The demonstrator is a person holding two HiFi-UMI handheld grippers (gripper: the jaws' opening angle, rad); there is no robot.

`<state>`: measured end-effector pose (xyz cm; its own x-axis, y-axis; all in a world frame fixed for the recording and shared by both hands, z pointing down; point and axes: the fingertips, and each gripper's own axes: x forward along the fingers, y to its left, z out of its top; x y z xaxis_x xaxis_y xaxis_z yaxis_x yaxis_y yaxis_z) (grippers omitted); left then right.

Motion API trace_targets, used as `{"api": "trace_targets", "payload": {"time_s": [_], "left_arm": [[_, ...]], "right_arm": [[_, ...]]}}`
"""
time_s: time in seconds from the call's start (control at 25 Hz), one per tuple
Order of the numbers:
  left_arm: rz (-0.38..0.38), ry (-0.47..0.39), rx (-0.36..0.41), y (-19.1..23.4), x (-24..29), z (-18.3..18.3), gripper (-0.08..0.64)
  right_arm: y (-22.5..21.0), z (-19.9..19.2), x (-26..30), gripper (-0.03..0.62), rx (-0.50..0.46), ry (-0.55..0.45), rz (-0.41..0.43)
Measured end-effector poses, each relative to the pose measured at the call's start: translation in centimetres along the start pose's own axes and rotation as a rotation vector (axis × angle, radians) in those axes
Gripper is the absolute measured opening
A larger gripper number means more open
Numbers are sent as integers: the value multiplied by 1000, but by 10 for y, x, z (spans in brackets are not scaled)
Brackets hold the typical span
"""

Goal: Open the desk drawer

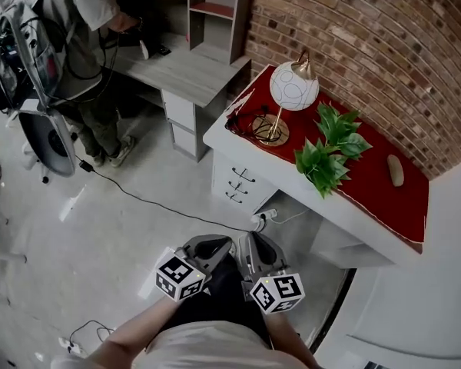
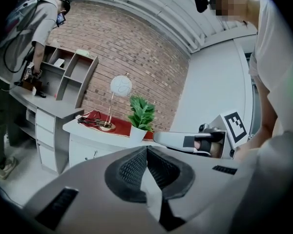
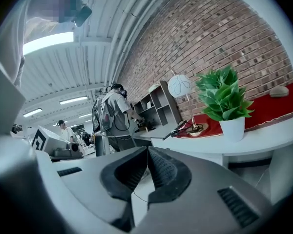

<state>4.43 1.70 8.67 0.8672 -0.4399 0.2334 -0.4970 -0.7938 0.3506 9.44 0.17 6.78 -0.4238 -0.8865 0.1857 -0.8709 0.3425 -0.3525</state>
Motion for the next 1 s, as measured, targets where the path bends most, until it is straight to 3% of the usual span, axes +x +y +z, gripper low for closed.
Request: {"api": "trace_targets", "payload": {"time_s": [0.16, 0.6, 1.0], "left_arm": [[3, 4, 5, 16, 16, 10, 8], [-1, -54, 82, 63, 43, 57, 9], [8, -45, 68, 98, 53, 40, 9]], "right_arm": [[-10, 14, 22, 17, -14, -24, 20], [-43, 47, 63, 17, -51, -96, -27], [-46, 42, 95, 17, -91, -120, 3]]}}
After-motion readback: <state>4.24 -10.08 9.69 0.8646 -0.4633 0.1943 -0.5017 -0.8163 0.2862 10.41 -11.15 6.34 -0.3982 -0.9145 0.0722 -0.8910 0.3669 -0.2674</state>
